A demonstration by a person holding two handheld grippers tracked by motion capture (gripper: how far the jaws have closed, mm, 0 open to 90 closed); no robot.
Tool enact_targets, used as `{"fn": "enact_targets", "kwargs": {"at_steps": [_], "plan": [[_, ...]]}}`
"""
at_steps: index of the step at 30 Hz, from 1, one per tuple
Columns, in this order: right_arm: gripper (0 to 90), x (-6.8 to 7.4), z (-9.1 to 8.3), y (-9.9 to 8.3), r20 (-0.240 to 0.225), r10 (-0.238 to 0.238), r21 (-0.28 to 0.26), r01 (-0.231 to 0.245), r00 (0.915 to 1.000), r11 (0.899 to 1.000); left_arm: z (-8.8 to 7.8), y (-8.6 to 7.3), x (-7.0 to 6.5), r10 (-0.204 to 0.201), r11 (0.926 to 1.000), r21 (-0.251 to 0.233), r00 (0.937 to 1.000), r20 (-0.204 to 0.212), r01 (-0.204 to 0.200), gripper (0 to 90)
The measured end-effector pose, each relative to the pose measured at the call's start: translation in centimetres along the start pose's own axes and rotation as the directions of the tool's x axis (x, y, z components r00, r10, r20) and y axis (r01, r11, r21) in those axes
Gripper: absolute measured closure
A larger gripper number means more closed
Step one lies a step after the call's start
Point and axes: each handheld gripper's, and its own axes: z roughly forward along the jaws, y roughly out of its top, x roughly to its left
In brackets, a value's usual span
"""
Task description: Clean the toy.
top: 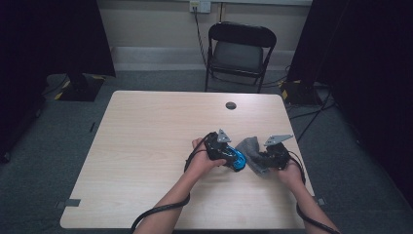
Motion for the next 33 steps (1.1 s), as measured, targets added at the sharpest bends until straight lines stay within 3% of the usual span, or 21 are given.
{"fn": "enact_targets", "kwargs": {"at_steps": [12, 20, 26, 33], "plan": [[73.3, 0.6, -1.8, -1.2, -0.012, -0.004, 0.017, 0.004, 0.9999, 1.000, 0.0, 0.0, 0.0, -0.003, 1.0000, -0.006, 1.0000, 0.001, 0.003, 16.6], [73.1, 0.1, -2.9, -1.1, 0.009, 0.033, -0.013, -0.033, 0.9994, 0.999, 0.0, -0.1, 0.0, 0.003, 1.0000, -0.009, 1.0000, 0.001, -0.003, 16.5], [73.0, -0.7, -3.0, 0.2, 0.034, 0.055, -0.050, -0.053, 0.9979, 0.997, 0.0, -0.2, 0.0, 0.011, 0.9999, -0.013, 0.9999, 0.000, -0.011, 16.4], [72.8, -1.9, -0.7, 3.1, 0.052, 0.067, -0.063, -0.064, 0.9964, 0.996, 0.0, -0.2, 0.0, 0.011, 0.9999, -0.010, 0.9999, 0.003, -0.011, 15.6]]}}
